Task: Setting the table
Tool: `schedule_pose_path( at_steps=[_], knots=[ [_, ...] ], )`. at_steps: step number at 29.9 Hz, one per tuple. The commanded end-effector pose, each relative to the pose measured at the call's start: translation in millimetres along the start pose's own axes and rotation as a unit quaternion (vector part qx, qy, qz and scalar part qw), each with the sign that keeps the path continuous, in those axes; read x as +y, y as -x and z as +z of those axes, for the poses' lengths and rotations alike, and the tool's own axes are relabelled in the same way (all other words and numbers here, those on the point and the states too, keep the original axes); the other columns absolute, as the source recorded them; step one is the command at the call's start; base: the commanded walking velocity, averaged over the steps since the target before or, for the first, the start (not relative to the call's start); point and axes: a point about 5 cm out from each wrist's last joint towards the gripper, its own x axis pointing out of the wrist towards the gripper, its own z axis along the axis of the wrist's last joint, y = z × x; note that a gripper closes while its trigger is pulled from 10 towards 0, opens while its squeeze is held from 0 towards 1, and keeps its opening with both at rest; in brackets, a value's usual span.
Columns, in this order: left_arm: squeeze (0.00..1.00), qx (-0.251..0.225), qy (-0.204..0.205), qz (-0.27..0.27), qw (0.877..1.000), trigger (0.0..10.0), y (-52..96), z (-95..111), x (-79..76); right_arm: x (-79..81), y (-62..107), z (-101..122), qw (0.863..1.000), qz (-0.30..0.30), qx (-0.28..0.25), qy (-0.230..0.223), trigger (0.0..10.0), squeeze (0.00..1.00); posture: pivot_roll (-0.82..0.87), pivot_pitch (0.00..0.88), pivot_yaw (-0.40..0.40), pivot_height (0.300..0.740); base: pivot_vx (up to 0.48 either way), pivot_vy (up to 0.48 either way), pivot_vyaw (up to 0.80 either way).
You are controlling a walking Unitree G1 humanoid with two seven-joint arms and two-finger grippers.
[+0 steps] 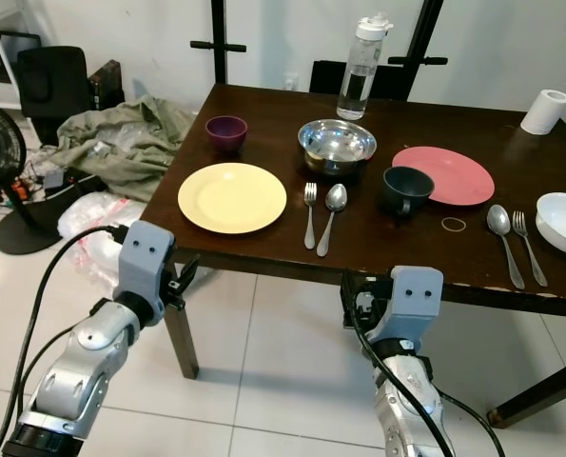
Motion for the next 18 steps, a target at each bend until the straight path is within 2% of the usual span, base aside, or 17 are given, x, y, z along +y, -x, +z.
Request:
schedule_pose_path(
  at_steps=[1,18],
  knots=[
    [0.00,0.010,-0.004,-0.007,1.000,10.0,-0.6,-4.5,-1.6,-3.9,2.3,-1.6,1.000,-0.009,0.006,-0.002,10.0,0.00,-0.07,0.200,0.089,0.740,0.000,0.000,0.00],
    [0.00,0.013,-0.007,-0.006,1.000,10.0,2.4,-5.9,1.9,-7.5,7.5,-2.8,1.000,-0.025,0.007,-0.003,10.0,0.00,-0.03,0.181,0.109,0.740,0.000,0.000,0.00]
  ],
)
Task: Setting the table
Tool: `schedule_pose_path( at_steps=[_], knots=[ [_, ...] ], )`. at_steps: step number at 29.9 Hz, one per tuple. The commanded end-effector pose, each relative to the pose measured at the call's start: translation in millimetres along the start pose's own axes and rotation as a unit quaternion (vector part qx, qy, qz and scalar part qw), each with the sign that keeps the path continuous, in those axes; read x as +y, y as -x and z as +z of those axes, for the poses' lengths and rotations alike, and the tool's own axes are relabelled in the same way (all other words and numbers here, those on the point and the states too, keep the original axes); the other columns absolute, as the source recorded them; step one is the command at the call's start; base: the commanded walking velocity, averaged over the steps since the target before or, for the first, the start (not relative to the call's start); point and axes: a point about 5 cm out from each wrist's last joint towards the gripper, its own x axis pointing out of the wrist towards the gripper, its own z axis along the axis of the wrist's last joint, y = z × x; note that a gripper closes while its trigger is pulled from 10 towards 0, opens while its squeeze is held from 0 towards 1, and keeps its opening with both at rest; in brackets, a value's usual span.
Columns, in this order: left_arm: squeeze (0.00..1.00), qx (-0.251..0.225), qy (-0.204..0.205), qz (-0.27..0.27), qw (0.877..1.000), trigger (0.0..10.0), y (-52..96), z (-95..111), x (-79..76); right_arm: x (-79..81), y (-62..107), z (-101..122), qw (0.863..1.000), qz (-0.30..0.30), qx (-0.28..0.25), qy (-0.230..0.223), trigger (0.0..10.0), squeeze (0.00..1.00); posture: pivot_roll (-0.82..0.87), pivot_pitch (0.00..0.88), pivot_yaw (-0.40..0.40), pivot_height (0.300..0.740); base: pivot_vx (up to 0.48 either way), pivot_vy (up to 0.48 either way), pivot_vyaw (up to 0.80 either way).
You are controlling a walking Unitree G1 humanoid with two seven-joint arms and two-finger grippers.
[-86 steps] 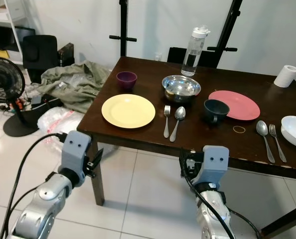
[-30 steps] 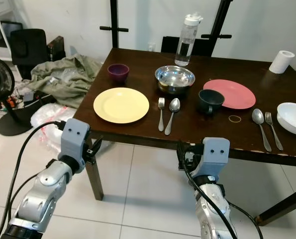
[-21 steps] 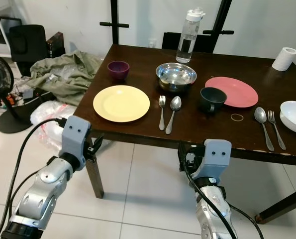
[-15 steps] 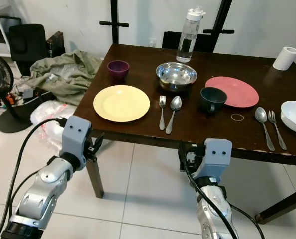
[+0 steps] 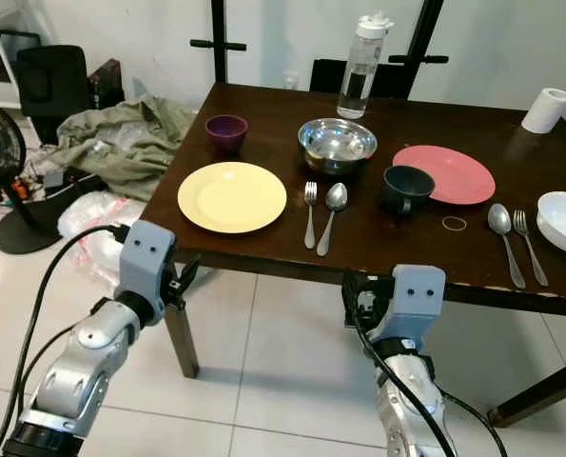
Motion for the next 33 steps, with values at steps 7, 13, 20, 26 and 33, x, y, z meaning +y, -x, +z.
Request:
schedule_pose_path(
  at_steps=[7,13,20,26,33],
  knots=[
    [0.00,0.006,-0.008,0.007,1.000,10.0,3.9,0,8.9,-10.5,3.8,5,1.000,-0.024,-0.003,0.004,10.0,0.00,0.00,0.188,0.107,0.740,0.000,0.000,0.00],
    [0.00,-0.006,-0.016,0.005,1.000,10.0,5.3,4,8.6,-7.9,-1.6,9,1.000,-0.025,-0.011,-0.003,10.0,0.00,0.01,0.180,0.115,0.740,0.000,0.000,0.00],
    [0.00,-0.009,-0.020,0.000,1.000,10.0,5.4,5,7.2,-2.7,-1.2,5,1.000,-0.022,-0.006,-0.010,10.0,0.00,0.02,0.178,0.121,0.740,0.000,0.000,0.00],
    [0.00,-0.005,-0.021,-0.002,1.000,10.0,5.2,3,7.0,-0.3,1.0,2,1.000,-0.020,-0.002,-0.011,10.0,0.00,0.01,0.168,0.127,0.740,0.000,0.000,0.00],
    [0.00,-0.017,-0.025,-0.008,1.000,10.0,2.8,7,5.2,2.8,-0.5,3,1.000,-0.019,-0.008,-0.019,10.0,0.00,0.02,0.154,0.133,0.740,0.094,0.000,0.00]
  ],
)
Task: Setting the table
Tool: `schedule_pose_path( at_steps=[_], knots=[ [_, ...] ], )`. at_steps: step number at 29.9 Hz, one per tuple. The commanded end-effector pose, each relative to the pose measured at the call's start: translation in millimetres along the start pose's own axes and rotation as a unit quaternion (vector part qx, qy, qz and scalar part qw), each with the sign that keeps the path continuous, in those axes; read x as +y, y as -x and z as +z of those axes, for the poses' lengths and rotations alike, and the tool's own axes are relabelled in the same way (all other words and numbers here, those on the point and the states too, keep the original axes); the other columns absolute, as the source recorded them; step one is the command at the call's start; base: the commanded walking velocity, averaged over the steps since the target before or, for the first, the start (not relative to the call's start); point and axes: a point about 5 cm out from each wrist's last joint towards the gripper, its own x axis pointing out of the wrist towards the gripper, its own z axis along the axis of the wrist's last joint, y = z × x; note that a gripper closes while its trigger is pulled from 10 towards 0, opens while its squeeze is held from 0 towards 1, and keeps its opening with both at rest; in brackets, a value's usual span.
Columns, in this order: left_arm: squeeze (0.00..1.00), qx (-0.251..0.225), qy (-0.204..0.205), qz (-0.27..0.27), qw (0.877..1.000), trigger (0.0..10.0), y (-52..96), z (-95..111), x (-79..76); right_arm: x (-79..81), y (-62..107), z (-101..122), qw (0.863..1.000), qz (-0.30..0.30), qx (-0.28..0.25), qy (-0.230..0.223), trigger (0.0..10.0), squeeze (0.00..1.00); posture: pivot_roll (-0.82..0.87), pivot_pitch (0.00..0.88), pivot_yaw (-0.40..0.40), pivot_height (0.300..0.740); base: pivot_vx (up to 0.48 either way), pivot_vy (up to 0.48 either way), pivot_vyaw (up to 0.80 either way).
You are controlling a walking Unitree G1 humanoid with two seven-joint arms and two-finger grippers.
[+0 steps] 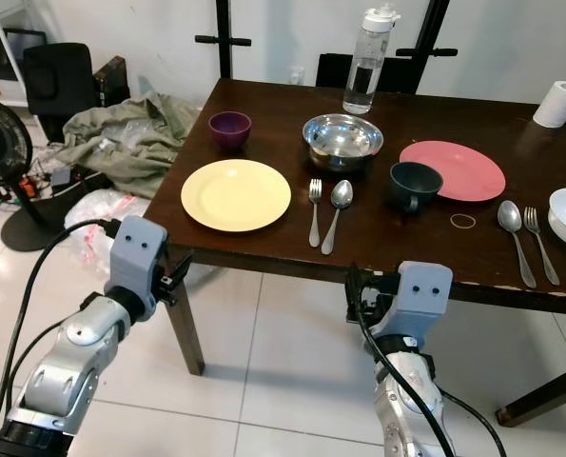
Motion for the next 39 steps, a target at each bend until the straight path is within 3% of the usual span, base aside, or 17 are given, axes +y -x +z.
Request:
schedule_pose_path(
  at_steps=[1,11,21,28,39],
  knots=[
    [0.00,-0.002,-0.012,-0.011,1.000,10.0,0.1,0,-3.2,-3.3,0.7,-4,1.000,-0.011,0.003,-0.004,10.0,0.00,0.02,0.152,0.134,0.740,0.480,0.000,0.00],
    [0.00,-0.013,-0.017,-0.021,1.000,10.0,-2.2,5,-5.2,-16.9,-3.5,0,0.999,-0.034,-0.004,-0.006,10.0,0.00,0.02,0.146,0.141,0.740,0.480,0.000,-0.21],
    [0.00,-0.014,-0.019,-0.024,0.999,10.0,-2.2,5,-5.7,-19.4,-3.2,0,0.999,-0.041,-0.005,-0.007,10.0,0.00,0.02,0.145,0.142,0.740,0.480,0.000,-0.76],
    [0.00,-0.012,-0.019,-0.021,1.000,10.0,-2.1,4,-5.6,-17.6,-4.9,2,0.999,-0.032,-0.010,-0.001,10.0,0.00,0.02,0.139,0.142,0.740,0.299,0.000,0.00],
    [0.00,-0.003,-0.032,-0.028,0.999,10.0,0.6,2,-3.7,6.5,-2.3,15,0.994,0.106,0.001,0.020,10.0,0.00,0.02,0.133,0.133,0.740,0.000,0.000,0.00]
  ],
)
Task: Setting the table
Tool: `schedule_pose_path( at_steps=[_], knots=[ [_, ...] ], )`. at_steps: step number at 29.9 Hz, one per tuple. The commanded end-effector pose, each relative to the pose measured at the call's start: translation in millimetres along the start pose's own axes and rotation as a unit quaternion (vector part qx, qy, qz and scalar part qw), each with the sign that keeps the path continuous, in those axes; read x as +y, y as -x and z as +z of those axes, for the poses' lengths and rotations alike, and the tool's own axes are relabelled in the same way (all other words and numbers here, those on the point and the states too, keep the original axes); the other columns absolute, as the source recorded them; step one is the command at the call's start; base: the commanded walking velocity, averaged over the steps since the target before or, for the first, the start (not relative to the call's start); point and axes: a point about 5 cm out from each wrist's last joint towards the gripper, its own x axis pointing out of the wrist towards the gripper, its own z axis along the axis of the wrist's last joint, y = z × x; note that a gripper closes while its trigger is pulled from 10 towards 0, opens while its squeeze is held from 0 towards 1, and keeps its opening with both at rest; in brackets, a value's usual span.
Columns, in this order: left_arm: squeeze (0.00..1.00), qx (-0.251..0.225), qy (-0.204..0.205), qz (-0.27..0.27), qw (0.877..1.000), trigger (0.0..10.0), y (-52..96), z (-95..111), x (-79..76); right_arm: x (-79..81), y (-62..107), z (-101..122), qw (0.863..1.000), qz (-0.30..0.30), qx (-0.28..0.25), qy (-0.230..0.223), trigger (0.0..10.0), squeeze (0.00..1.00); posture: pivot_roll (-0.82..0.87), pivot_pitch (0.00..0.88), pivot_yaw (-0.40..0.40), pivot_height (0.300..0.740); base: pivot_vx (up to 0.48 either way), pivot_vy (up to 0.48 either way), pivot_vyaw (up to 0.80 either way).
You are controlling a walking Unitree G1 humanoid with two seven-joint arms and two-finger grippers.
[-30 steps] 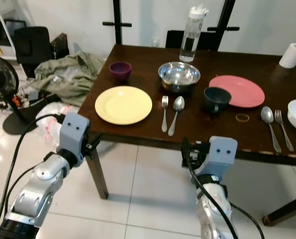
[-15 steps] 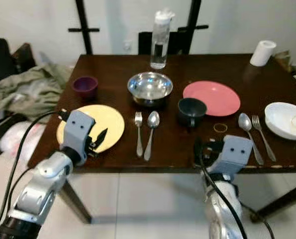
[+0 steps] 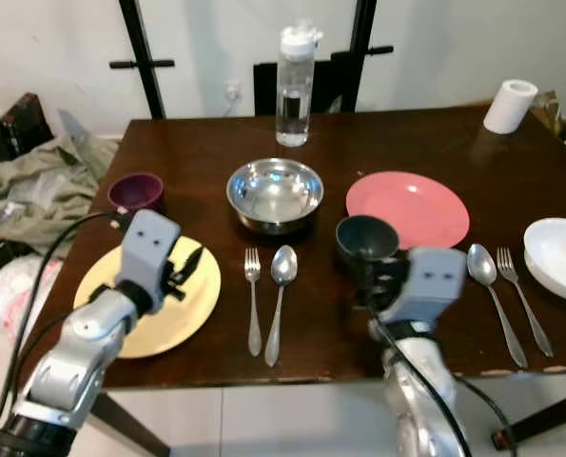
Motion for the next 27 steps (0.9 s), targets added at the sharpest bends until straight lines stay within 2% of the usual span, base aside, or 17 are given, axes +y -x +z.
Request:
schedule_pose_path(
  at_steps=[1,5,7,8,9,11,13,16,20,22,25,27],
  knots=[
    [0.00,0.018,-0.007,-0.007,1.000,10.0,4.9,-7,3.8,2.6,4.2,3,1.000,0.027,0.010,0.012,10.0,0.00,0.02,0.133,0.133,0.740,0.000,0.000,0.00],
    [0.00,0.029,-0.016,-0.008,0.999,10.0,5.9,-9,12.3,3.9,3.7,3,0.999,0.040,0.025,0.025,10.0,0.00,0.02,0.134,0.126,0.740,0.000,0.000,0.00],
    [0.00,0.035,-0.031,-0.018,0.999,10.0,6.2,-8,29.7,8.3,1.8,-1,0.996,0.056,0.055,0.040,10.0,0.00,0.03,0.134,0.114,0.740,0.000,0.000,0.00],
    [0.00,0.035,-0.031,-0.018,0.999,10.0,6.2,-8,29.7,8.3,1.8,-1,0.996,0.056,0.055,0.040,10.0,0.00,0.03,0.134,0.114,0.740,0.000,0.000,0.00],
    [0.00,0.037,-0.043,-0.037,0.998,10.0,6.0,-5,38.4,12.4,-0.5,-3,0.995,0.063,0.068,0.030,10.0,0.00,0.03,0.134,0.107,0.740,0.000,0.000,0.00],
    [0.00,0.037,-0.043,-0.037,0.998,10.0,6.0,-5,38.4,12.4,-0.5,-3,0.995,0.063,0.068,0.030,10.0,0.00,0.03,0.134,0.107,0.740,0.000,0.000,0.00],
    [0.00,0.042,-0.056,-0.087,0.994,10.0,5.3,1,48.1,22.6,-7.9,-11,0.993,0.070,0.095,0.000,10.0,0.00,0.05,0.140,0.098,0.740,0.000,0.000,0.00],
    [0.00,0.055,-0.085,-0.149,0.984,10.0,7.3,3,54.2,46.8,-19.9,-30,0.986,0.093,0.135,-0.036,10.0,0.00,0.06,0.146,0.098,0.740,0.000,0.000,0.00],
    [0.00,0.057,-0.087,-0.154,0.982,10.0,8.2,3,55.4,52.6,-22.0,-33,0.984,0.101,0.143,-0.041,10.0,0.00,0.07,0.148,0.095,0.740,0.000,0.000,0.00],
    [0.00,0.054,-0.079,-0.139,0.986,10.0,6.6,9,65.1,65.0,-32.4,-39,0.980,0.106,0.161,-0.058,10.0,0.00,0.09,0.156,0.082,0.740,0.000,0.000,0.00],
    [0.00,0.050,-0.070,-0.132,0.987,10.0,5.6,13,70.1,71.4,-37.8,-44,0.976,0.110,0.179,-0.058,10.0,0.00,0.09,0.156,0.082,0.740,0.000,0.000,0.00],
    [0.00,0.041,-0.060,-0.117,0.991,10.0,3.8,22,78.9,82.5,-45.8,-53,0.968,0.130,0.210,-0.048,10.0,0.00,0.13,0.175,0.059,0.740,0.000,0.000,0.00]
  ],
)
